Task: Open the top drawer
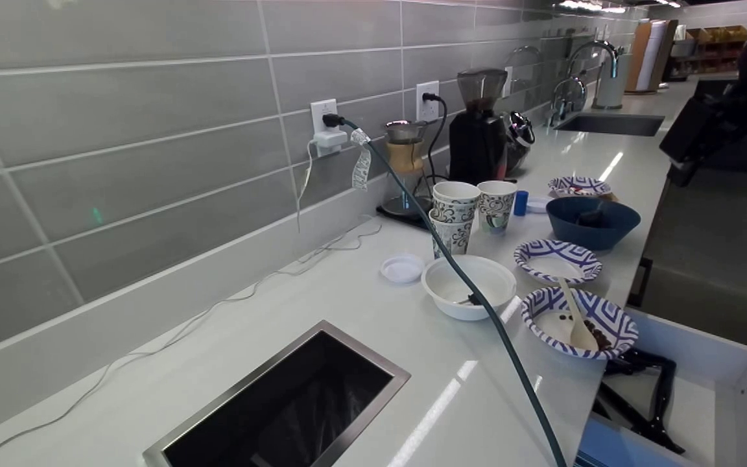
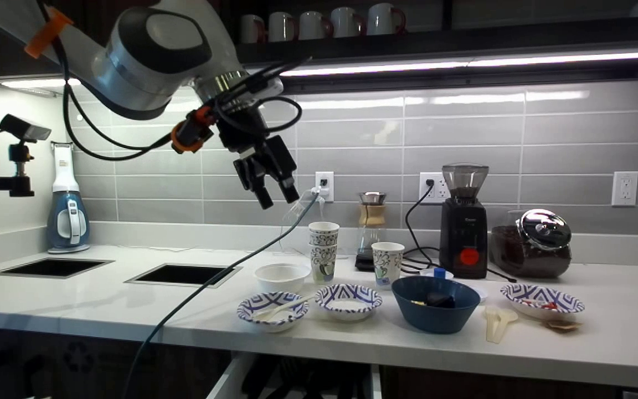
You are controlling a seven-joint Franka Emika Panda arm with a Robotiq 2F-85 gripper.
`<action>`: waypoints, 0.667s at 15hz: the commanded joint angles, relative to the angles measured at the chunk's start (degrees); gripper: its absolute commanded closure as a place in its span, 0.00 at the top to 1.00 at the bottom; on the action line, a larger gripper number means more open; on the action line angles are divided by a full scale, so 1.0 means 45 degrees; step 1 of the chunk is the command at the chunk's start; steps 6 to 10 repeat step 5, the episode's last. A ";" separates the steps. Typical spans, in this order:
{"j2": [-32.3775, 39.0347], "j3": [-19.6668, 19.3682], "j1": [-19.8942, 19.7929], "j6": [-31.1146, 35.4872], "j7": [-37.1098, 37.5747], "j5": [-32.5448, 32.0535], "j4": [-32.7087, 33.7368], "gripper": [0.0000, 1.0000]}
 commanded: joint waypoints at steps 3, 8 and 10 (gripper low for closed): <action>-0.0788 0.0098 0.0251 -0.1088 -0.0268 0.0655 0.0112 1.00; -0.0880 0.0092 0.0284 -0.1184 -0.0281 0.0690 0.0112 1.00; -0.0880 0.0092 0.0284 -0.1184 -0.0281 0.0690 0.0112 1.00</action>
